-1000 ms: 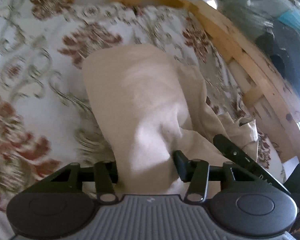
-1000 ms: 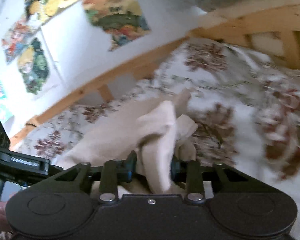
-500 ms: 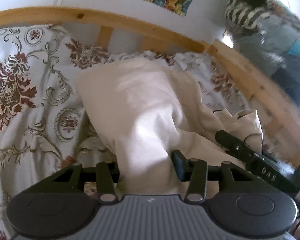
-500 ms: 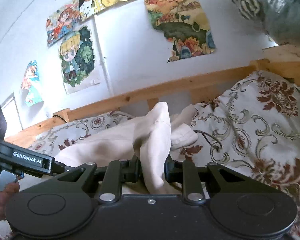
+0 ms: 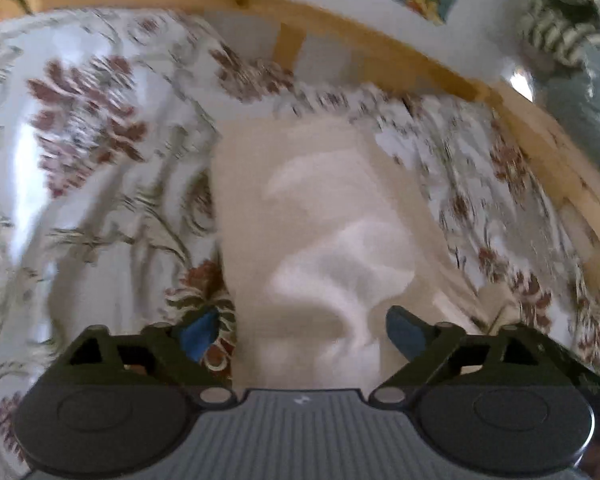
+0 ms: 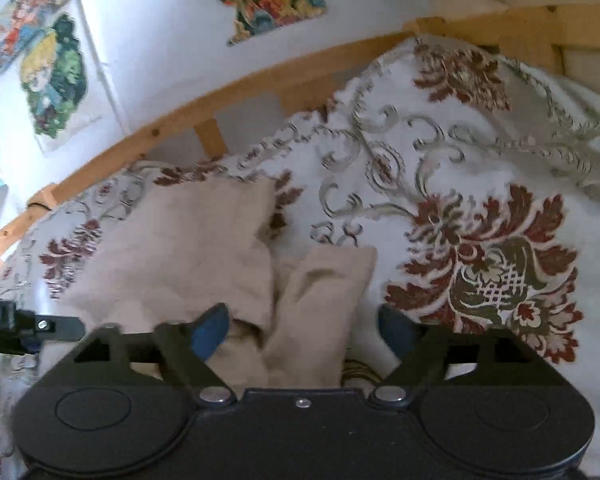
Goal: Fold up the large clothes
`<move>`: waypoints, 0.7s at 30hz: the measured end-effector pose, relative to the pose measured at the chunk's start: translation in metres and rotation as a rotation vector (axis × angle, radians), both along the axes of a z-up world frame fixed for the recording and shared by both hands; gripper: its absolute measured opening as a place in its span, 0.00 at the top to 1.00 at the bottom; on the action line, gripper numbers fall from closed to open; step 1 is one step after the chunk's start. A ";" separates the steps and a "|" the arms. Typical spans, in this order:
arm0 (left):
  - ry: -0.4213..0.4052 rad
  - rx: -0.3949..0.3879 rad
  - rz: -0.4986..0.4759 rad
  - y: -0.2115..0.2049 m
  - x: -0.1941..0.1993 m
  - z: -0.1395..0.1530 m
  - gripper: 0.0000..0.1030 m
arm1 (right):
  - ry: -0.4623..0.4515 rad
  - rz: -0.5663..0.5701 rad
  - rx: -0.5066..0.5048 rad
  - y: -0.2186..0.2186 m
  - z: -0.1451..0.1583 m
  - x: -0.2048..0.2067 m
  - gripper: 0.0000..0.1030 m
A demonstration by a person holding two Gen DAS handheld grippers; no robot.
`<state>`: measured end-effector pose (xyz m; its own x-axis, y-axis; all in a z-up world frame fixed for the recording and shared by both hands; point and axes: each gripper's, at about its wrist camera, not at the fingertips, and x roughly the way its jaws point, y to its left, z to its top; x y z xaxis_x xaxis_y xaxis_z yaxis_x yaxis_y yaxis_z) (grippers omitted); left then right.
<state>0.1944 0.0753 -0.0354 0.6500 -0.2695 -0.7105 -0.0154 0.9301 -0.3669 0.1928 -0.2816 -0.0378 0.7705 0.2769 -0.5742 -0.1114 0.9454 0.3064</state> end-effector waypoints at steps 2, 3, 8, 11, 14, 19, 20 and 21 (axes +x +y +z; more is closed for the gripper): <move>-0.031 0.018 0.036 -0.001 -0.014 0.015 0.02 | -0.029 0.014 -0.016 0.006 0.012 -0.010 0.08; -0.049 0.030 0.043 -0.002 -0.022 0.024 0.01 | -0.044 0.025 -0.017 0.006 0.019 -0.016 0.07; -0.135 0.125 0.039 -0.012 -0.067 0.072 0.01 | -0.147 0.063 -0.001 0.015 0.070 -0.048 0.01; -0.181 0.176 0.045 -0.021 -0.097 0.099 0.01 | -0.194 0.093 -0.009 0.022 0.099 -0.072 0.01; -0.219 0.224 0.067 -0.028 -0.131 0.115 0.01 | -0.208 0.110 -0.030 0.028 0.124 -0.100 0.01; -0.246 0.255 0.121 -0.032 -0.190 0.110 0.01 | -0.228 0.113 -0.092 0.031 0.142 -0.144 0.01; -0.247 0.250 0.137 -0.032 -0.200 0.105 0.01 | -0.222 0.113 -0.103 0.030 0.141 -0.153 0.01; -0.239 0.244 0.144 -0.031 -0.205 0.100 0.01 | -0.218 0.112 -0.113 0.029 0.139 -0.160 0.01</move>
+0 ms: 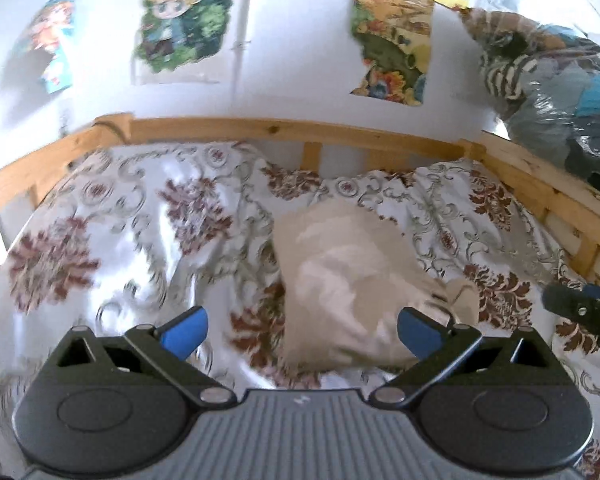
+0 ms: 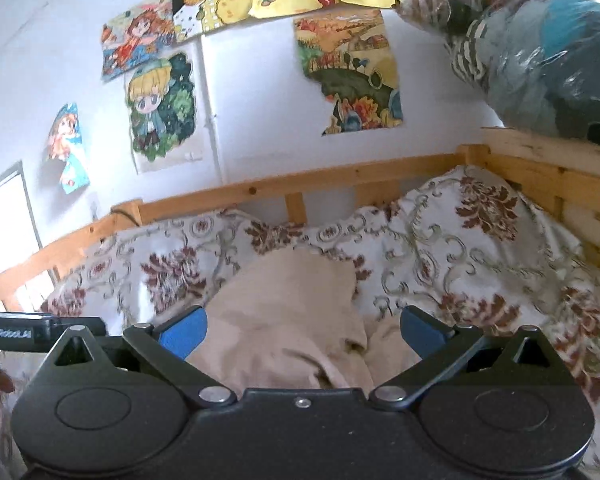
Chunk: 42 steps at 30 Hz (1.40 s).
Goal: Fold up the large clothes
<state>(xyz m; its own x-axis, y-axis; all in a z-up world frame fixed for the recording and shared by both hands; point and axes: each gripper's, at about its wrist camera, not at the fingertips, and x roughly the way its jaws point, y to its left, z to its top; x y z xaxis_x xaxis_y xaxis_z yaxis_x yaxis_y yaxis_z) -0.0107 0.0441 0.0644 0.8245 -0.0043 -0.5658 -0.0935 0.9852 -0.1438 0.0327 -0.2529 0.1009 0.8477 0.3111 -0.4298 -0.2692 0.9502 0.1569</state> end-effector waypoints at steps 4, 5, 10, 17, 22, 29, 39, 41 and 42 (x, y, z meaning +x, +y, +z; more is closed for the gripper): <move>0.062 -0.031 0.038 0.006 -0.005 -0.017 0.01 | -0.003 -0.022 -0.040 -0.005 -0.011 -0.025 0.01; 0.062 -0.029 0.045 0.006 -0.004 -0.020 0.01 | -0.010 -0.023 -0.049 -0.006 -0.015 -0.029 0.01; 0.063 0.030 0.050 0.001 -0.001 -0.033 0.01 | -0.054 -0.031 -0.109 -0.003 -0.032 -0.047 0.01; 0.082 0.084 0.018 -0.006 0.004 -0.050 0.01 | -0.061 -0.022 -0.157 0.007 -0.047 -0.050 0.01; 0.078 0.082 0.014 -0.006 0.004 -0.052 0.01 | -0.019 -0.035 -0.153 0.009 -0.053 -0.041 0.01; 0.071 0.076 0.014 -0.004 0.005 -0.053 0.01 | -0.009 -0.034 -0.160 0.011 -0.055 -0.039 0.01; 0.061 0.071 0.013 -0.004 0.003 -0.050 0.01 | -0.010 -0.038 -0.156 0.010 -0.055 -0.037 0.01; 0.058 0.067 0.016 -0.004 0.002 -0.049 0.01 | -0.006 -0.037 -0.153 0.010 -0.055 -0.038 0.01; 0.057 0.067 0.018 -0.004 0.002 -0.049 0.01 | -0.004 -0.038 -0.151 0.010 -0.055 -0.037 0.01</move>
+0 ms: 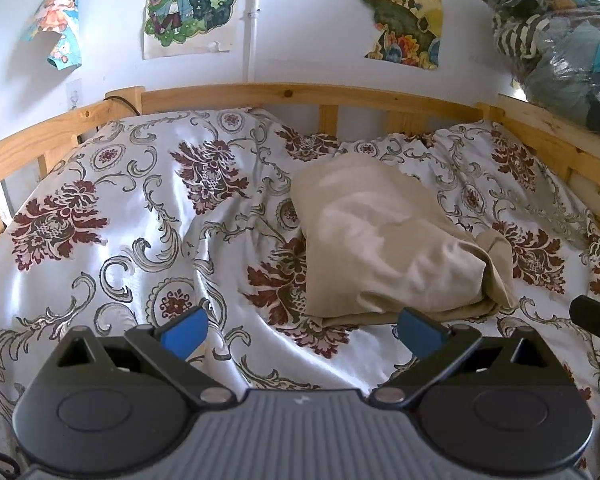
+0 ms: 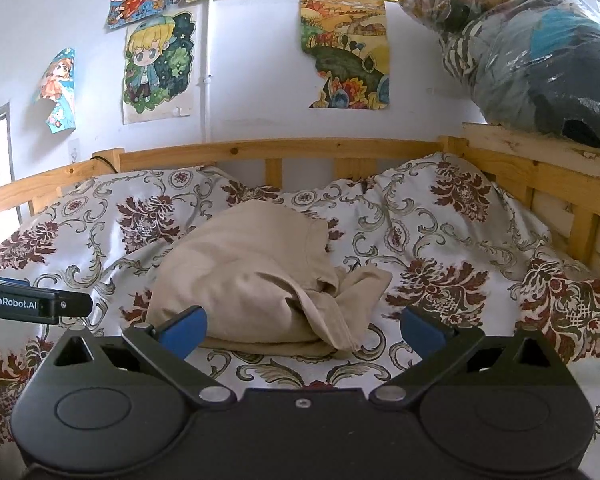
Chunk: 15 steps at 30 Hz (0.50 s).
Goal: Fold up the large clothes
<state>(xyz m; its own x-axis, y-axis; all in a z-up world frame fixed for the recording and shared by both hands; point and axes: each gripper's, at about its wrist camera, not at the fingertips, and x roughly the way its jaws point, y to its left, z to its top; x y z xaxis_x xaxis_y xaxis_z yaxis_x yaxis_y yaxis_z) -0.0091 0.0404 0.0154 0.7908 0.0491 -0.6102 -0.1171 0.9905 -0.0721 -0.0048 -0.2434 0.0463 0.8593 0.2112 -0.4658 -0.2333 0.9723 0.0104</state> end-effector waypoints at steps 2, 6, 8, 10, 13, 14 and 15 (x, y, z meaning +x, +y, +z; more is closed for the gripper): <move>-0.002 0.000 0.002 0.000 0.000 0.000 0.01 | 0.004 -0.004 0.004 -0.001 0.001 0.000 0.01; -0.002 0.001 0.002 0.000 0.000 0.000 0.01 | 0.005 -0.011 0.009 -0.002 0.001 -0.001 0.01; -0.003 0.001 0.001 0.000 0.000 0.000 0.01 | 0.005 -0.010 0.009 -0.002 0.001 0.000 0.01; -0.004 0.003 0.001 -0.001 0.000 0.001 0.01 | 0.005 -0.009 0.010 -0.003 0.001 0.000 0.01; -0.003 0.002 0.001 0.000 0.000 0.000 0.01 | 0.005 -0.010 0.010 -0.003 0.001 0.000 0.01; -0.003 0.001 0.001 -0.001 0.000 0.000 0.01 | 0.005 -0.010 0.010 -0.003 0.001 0.000 0.01; -0.002 0.001 0.000 0.000 0.000 0.000 0.01 | 0.005 -0.010 0.011 -0.003 0.001 0.000 0.01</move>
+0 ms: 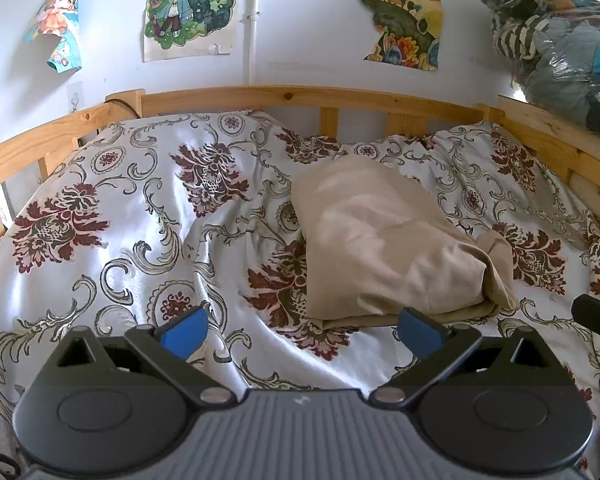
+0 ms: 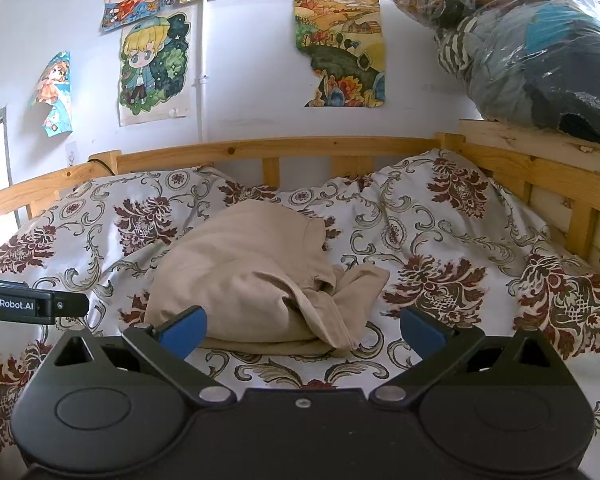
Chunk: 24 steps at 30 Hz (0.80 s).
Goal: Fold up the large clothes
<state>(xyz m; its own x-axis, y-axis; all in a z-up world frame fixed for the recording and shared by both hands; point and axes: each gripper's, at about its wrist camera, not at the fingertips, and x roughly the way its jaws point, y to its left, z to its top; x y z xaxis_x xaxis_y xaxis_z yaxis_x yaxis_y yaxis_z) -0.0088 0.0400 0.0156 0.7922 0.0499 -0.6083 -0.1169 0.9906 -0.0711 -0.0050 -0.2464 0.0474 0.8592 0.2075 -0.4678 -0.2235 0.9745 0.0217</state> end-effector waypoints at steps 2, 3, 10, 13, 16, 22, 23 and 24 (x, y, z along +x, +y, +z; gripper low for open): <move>-0.001 0.001 0.000 0.000 0.000 0.000 0.01 | 0.000 0.000 0.000 0.000 0.000 0.000 0.01; -0.001 0.001 0.000 0.000 0.000 0.000 0.01 | -0.001 0.000 0.000 0.000 0.000 0.000 0.01; -0.003 0.002 0.000 -0.001 -0.001 0.000 0.01 | -0.006 -0.011 0.000 -0.002 0.002 0.001 0.01; -0.005 0.004 -0.003 -0.001 -0.001 0.001 0.01 | -0.008 -0.009 -0.002 -0.002 0.002 0.001 0.01; -0.005 0.005 -0.003 -0.002 -0.001 0.001 0.01 | -0.010 -0.010 -0.002 -0.002 0.002 0.001 0.01; -0.007 0.006 -0.004 -0.001 0.000 0.001 0.01 | -0.014 -0.017 -0.003 -0.002 0.001 0.000 0.01; -0.008 0.008 -0.004 -0.002 0.000 0.002 0.01 | -0.014 -0.019 -0.002 -0.001 0.001 0.000 0.01; -0.008 0.009 -0.007 -0.001 0.000 0.002 0.01 | -0.014 -0.020 -0.001 -0.001 0.001 0.000 0.01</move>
<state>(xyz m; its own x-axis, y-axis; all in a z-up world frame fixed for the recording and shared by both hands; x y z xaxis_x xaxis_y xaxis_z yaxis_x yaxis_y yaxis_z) -0.0083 0.0387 0.0179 0.7975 0.0498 -0.6013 -0.1094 0.9920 -0.0628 -0.0050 -0.2477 0.0480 0.8695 0.1902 -0.4558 -0.2046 0.9787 0.0179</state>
